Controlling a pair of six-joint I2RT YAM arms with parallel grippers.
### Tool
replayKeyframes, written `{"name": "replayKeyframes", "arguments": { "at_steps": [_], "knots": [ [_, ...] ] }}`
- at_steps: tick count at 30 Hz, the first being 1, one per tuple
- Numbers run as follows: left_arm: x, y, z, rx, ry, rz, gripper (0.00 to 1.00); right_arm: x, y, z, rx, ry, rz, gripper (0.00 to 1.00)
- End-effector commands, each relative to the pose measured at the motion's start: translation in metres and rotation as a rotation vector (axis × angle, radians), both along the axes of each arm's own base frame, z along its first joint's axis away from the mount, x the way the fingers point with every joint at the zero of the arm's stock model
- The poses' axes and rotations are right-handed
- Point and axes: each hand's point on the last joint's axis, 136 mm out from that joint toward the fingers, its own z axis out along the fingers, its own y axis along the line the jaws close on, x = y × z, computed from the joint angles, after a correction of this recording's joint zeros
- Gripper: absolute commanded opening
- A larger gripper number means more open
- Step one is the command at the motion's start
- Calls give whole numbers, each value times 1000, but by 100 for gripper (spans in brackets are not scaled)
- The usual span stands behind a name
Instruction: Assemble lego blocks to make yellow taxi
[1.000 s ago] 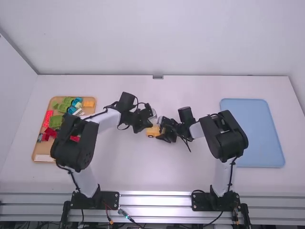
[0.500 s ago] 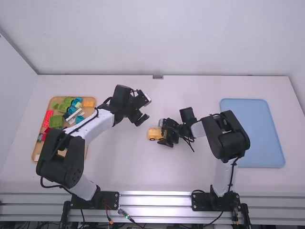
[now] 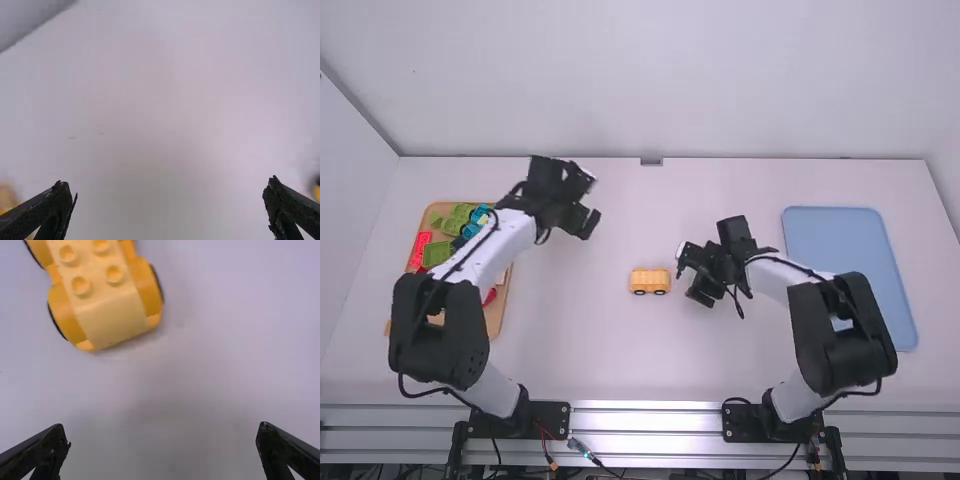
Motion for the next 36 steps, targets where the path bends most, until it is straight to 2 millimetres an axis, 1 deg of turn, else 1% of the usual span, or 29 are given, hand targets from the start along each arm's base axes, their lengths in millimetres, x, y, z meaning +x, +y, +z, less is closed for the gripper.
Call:
{"name": "replayKeyframes", "arguments": {
  "at_steps": [1, 2, 4, 5, 6, 7, 9, 11, 12, 13, 16, 17, 18, 19, 20, 22, 24, 25, 26, 27, 28, 29, 30, 31, 32, 34, 35, 36],
  "knots": [
    [14, 46, 27, -72, -31, 127, 99, 7, -15, 10, -73, -56, -44, 99],
    [17, 63, 35, -103, -33, 183, 99, 9, -15, 14, -71, -70, -46, 99],
    [23, 92, 42, -141, -30, 290, 99, 11, -14, 18, -66, -86, -46, 99],
    [25, 103, 45, -152, -26, 327, 100, 13, -13, 19, -64, -94, -46, 99],
    [27, 120, 48, -161, -12, 370, 95, 15, -12, 20, -60, -107, -44, 99],
    [28, 134, 51, -160, 7, 402, 92, 17, -11, 21, -59, -117, -38, 99],
    [30, 151, 53, -155, 39, 440, 88, 19, -11, 22, -56, -127, -41, 99],
    [38, 168, 52, -135, 92, 482, 87, 19, -11, 22, -57, -127, -40, 99],
    [40, 171, 52, -130, 102, 489, 87, 19, -11, 22, -57, -127, -40, 99],
    [44, 180, 49, -109, 142, 513, 89, 19, -11, 22, -57, -126, -40, 99],
    [53, 186, 43, -90, 221, 525, 93, 18, -12, 22, -59, -122, -40, 99],
    [54, 187, 42, -87, 237, 521, 93, 18, -12, 22, -60, -123, -42, 99],
    [55, 186, 36, -69, 295, 485, 96, 20, -14, 21, -71, -124, -57, 99],
    [55, 187, 34, -66, 315, 479, 98, 20, -15, 21, -76, -124, -61, 99],
    [55, 188, 30, -61, 346, 483, 98, 20, -16, 21, -80, -125, -63, 99],
    [51, 203, 16, -14, 421, 536, 98, 21, -17, 21, -84, -126, -65, 99],
    [48, 210, 4, 18, 474, 553, 100, 20, -16, 21, -83, -126, -64, 99],
    [47, 211, -6, 27, 503, 545, 99, 20, -17, 21, -84, -126, -65, 99],
    [47, 209, -16, 38, 529, 495, 99, 20, -17, 20, -84, -125, -64, 99],
    [46, 208, -20, 47, 539, 457, 99, 20, -17, 20, -84, -126, -64, 99],
    [43, 203, -29, 86, 566, 308, 99, 20, -17, 20, -86, -123, -65, 99],
    [40, 201, -36, 118, 585, 207, 99, 20, -17, 20, -87, -123, -65, 99],
    [38, 202, -39, 137, 592, 154, 99, 20, -17, 20, -89, -124, -66, 99],
    [32, 201, -48, 189, 611, 3, 99, 20, -18, 20, -92, -124, -68, 99],
    [30, 200, -52, 217, 616, -78, 99, 20, -18, 20, -92, -125, -68, 99],
    [29, 202, -61, 300, 620, -247, 99, 20, -18, 20, -92, -125, -67, 99],
    [27, 207, -67, 349, 622, -333, 98, 20, -18, 20, -92, -125, -67, 99],
    [27, 209, -68, 363, 622, -352, 98, 20, -18, 20, -92, -125, -67, 99]
  ]
}}
